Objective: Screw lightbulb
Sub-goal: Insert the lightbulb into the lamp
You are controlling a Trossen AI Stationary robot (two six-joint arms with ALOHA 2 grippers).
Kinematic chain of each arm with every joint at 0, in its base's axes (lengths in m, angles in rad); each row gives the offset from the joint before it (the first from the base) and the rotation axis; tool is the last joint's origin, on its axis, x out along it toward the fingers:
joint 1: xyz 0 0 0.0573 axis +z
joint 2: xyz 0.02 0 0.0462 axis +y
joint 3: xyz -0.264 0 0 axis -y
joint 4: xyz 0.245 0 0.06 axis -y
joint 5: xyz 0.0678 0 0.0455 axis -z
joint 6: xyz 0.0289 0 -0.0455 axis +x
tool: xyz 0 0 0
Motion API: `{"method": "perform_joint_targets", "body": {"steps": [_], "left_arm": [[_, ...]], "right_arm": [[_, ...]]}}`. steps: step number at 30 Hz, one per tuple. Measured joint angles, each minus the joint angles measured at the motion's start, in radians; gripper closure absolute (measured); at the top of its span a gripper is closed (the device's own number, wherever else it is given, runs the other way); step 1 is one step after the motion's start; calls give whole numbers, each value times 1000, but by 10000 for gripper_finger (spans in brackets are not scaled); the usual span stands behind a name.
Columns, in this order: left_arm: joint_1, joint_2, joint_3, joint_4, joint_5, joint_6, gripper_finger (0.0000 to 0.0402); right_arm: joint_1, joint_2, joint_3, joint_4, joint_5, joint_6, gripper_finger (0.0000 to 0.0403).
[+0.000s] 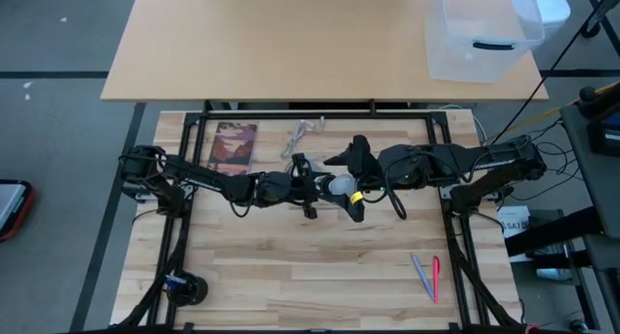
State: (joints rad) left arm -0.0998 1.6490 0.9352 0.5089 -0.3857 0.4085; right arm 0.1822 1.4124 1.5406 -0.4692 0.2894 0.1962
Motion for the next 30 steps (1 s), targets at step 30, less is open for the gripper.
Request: {"method": "perform_joint_targets", "body": {"steps": [30], "left_arm": [[53,3,-4,77,394,-245,272]], "right_arm": [[-48,50,0,108,-38,-132,5]]}}
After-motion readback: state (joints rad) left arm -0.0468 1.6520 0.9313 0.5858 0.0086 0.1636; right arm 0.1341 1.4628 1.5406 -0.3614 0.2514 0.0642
